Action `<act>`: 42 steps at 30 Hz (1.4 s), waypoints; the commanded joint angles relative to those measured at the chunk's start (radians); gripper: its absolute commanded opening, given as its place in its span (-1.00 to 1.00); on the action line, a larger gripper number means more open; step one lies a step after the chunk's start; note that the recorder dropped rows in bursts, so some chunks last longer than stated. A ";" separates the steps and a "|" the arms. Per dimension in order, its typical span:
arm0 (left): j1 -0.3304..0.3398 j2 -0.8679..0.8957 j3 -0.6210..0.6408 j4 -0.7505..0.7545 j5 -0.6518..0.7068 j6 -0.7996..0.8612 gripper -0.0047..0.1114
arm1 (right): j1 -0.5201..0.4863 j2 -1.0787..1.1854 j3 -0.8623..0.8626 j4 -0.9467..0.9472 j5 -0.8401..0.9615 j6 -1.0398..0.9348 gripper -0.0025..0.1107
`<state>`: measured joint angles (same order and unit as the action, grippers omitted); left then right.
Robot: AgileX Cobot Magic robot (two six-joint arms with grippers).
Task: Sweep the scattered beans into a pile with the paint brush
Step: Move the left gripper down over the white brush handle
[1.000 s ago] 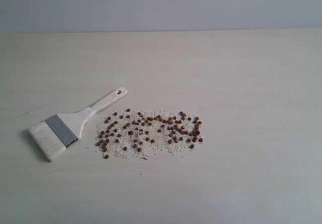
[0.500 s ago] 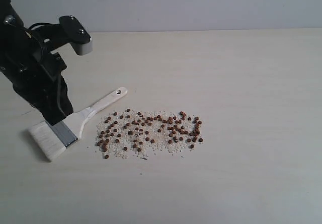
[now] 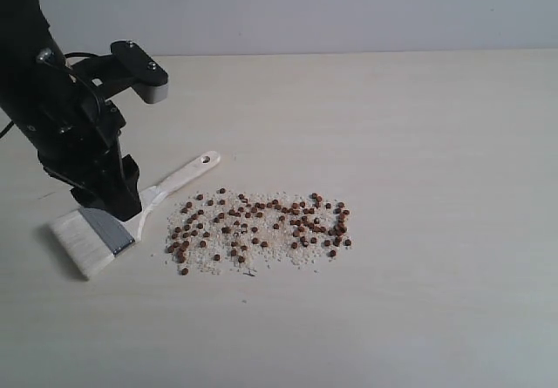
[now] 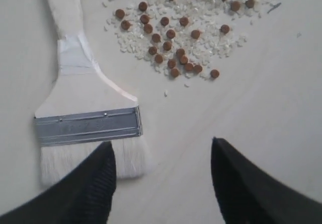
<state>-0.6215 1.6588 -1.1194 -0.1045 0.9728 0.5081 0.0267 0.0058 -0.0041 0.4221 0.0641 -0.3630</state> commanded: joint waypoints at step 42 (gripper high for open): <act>-0.006 0.134 -0.111 0.270 -0.186 -0.204 0.03 | -0.004 -0.006 0.004 -0.003 -0.003 0.000 -0.96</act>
<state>-0.6220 1.7956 -1.1799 0.2026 0.7008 0.2879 0.0267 0.0058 -0.0041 0.4221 0.0641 -0.3630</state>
